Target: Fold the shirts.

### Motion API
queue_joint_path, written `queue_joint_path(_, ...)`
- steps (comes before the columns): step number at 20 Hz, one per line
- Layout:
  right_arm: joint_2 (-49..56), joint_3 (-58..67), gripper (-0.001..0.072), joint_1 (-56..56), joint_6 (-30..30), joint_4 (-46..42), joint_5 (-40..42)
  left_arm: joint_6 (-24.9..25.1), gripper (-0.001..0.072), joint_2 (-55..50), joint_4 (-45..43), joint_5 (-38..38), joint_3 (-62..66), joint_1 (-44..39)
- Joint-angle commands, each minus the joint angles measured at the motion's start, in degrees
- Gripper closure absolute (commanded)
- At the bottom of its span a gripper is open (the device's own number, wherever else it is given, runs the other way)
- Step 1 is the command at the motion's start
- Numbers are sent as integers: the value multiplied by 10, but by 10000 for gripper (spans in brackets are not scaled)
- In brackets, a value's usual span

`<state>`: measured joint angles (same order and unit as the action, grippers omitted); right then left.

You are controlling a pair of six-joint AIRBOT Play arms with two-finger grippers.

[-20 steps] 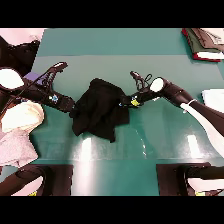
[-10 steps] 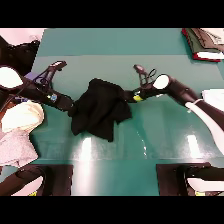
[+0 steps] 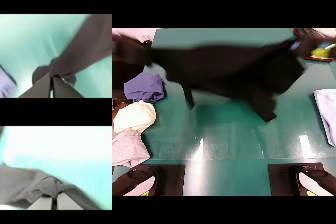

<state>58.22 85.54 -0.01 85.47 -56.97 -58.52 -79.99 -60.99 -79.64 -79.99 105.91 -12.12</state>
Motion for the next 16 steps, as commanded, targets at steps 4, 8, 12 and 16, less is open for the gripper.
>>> queue_joint_path(4,-104,185,690,-76,-11,-2,-78,-13,682,60,42,33,179,0)
queue_joint_path(8,-119,278,690,-134,-11,-2,-122,-12,683,99,109,33,178,0)
queue_joint_path(12,-65,372,691,-200,-9,5,-194,-11,683,102,114,17,155,0)
queue_joint_path(16,5,328,691,-168,11,45,-250,-11,683,89,98,-33,-20,0)
